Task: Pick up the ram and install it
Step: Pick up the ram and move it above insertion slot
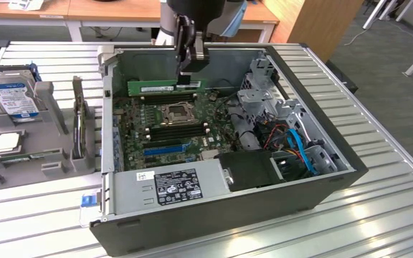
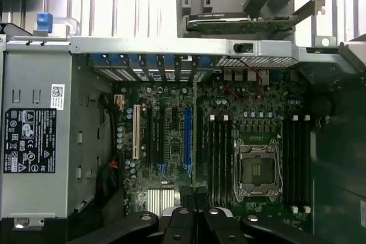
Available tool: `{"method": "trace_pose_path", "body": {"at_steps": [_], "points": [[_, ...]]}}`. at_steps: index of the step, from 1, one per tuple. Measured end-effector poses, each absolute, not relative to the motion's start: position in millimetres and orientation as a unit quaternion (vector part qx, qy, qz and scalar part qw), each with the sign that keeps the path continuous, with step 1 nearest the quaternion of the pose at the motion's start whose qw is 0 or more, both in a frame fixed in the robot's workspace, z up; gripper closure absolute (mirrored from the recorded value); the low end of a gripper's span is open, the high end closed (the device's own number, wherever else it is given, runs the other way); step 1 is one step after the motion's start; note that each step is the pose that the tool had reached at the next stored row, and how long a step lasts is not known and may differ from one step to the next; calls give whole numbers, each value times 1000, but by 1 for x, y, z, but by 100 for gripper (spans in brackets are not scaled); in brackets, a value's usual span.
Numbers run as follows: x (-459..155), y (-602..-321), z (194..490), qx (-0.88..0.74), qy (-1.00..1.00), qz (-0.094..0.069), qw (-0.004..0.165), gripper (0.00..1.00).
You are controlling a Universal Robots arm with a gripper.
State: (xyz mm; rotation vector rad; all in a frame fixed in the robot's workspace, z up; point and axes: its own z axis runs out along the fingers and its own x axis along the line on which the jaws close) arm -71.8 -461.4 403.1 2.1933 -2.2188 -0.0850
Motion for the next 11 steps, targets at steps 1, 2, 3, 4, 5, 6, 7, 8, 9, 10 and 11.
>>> {"method": "trace_pose_path", "body": {"at_steps": [1,2,3,4,5,6,7,8,9,10,11], "points": [[-69,-461,403,703,-711,-27,10,88],[-67,-461,403,703,-711,-27,10,88],[-65,-461,403,703,-711,-27,10,88],[-63,-461,403,703,-711,-27,10,88],[-61,-461,403,703,-711,-27,10,88],[-59,-461,403,703,-711,-27,10,88],[-56,-461,403,703,-710,-27,10,88],[-54,-461,403,703,-710,-27,10,88],[-52,-461,403,703,-710,-27,10,88],[-51,-461,403,703,-710,-27,10,88],[-50,-461,403,703,-710,-27,10,88]]}}
